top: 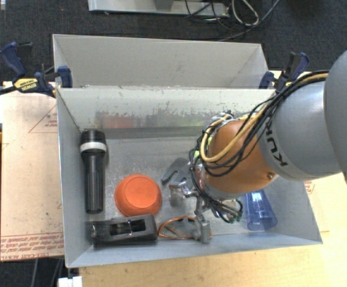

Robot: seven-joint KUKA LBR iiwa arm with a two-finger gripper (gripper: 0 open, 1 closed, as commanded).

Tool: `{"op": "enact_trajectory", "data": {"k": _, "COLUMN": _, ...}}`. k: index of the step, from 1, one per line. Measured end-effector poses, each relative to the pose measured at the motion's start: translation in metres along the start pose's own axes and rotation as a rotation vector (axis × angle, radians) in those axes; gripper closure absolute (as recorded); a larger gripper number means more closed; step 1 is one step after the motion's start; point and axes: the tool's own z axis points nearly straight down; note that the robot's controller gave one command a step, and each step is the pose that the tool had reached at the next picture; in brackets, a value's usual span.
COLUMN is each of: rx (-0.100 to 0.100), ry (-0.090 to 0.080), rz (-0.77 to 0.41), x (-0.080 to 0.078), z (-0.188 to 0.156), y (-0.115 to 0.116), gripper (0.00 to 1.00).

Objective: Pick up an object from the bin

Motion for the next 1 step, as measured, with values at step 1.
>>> {"op": "enact_trajectory", "data": {"k": 1, "rx": -0.001, "ry": 0.0, "rz": -0.07, "x": -0.0036, "z": 0.0002, "y": 0.0057, "gripper": 1.0}}
